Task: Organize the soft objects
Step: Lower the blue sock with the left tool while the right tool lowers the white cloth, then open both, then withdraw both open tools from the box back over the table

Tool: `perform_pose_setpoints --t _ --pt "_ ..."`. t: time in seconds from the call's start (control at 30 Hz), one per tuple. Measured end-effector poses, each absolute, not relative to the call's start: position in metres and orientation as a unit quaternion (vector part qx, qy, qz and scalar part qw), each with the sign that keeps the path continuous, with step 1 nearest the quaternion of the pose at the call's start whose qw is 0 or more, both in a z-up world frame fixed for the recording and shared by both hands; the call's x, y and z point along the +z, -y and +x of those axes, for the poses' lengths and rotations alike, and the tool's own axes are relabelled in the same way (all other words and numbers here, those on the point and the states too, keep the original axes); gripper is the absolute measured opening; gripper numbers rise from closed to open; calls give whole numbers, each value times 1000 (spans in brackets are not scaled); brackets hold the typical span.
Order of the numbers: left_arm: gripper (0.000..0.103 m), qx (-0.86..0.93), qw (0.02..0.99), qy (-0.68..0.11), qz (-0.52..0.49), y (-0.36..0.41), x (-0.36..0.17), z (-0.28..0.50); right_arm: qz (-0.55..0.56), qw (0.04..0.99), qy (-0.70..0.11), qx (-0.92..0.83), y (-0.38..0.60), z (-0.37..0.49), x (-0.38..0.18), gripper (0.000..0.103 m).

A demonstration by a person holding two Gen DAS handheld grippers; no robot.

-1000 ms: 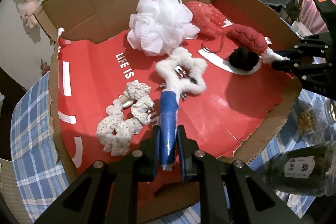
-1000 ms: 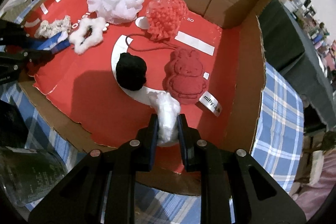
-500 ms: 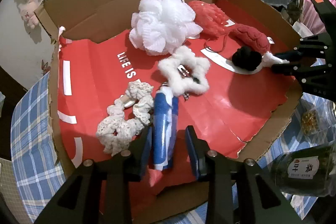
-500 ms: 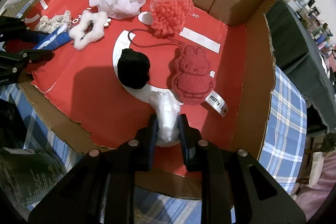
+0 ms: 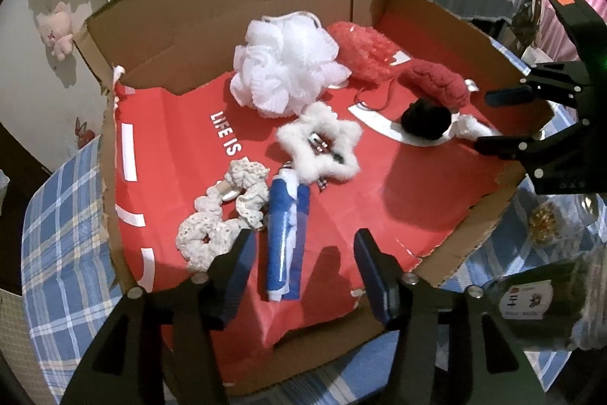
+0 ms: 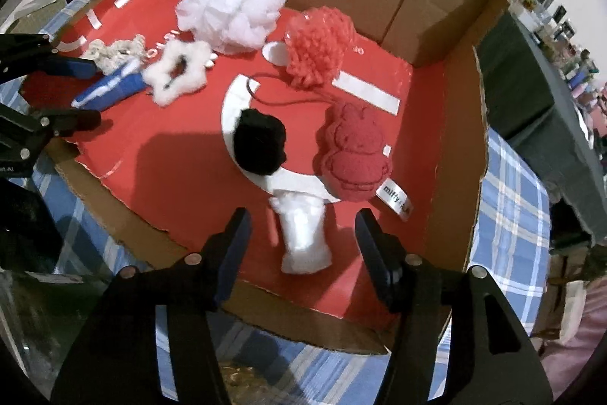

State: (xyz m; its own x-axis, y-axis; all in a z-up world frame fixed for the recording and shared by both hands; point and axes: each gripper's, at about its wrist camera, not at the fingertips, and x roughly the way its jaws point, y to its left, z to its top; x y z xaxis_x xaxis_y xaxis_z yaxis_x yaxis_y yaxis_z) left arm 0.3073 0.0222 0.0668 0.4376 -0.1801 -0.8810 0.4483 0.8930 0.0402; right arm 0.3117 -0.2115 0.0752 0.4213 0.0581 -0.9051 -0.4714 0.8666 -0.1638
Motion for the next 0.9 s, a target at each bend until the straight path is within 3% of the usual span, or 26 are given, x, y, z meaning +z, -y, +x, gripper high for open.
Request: perform_pose_setpoints --t 0.2,0.33,0.57,0.9 --pt "69 -184 852 -475 123 -25 86 293 -188 836 -491 159 209 295 103 58" --pt "85 -182 870 -447 97 -31 109 274 -179 852 -466 158 209 277 127 66" --pt "99 -173 908 -376 65 -33 152 228 -134 887 -414 157 222 241 170 74" --pt "103 -142 951 -272 46 -25 197 153 -83 933 -316 150 240 166 217 82"
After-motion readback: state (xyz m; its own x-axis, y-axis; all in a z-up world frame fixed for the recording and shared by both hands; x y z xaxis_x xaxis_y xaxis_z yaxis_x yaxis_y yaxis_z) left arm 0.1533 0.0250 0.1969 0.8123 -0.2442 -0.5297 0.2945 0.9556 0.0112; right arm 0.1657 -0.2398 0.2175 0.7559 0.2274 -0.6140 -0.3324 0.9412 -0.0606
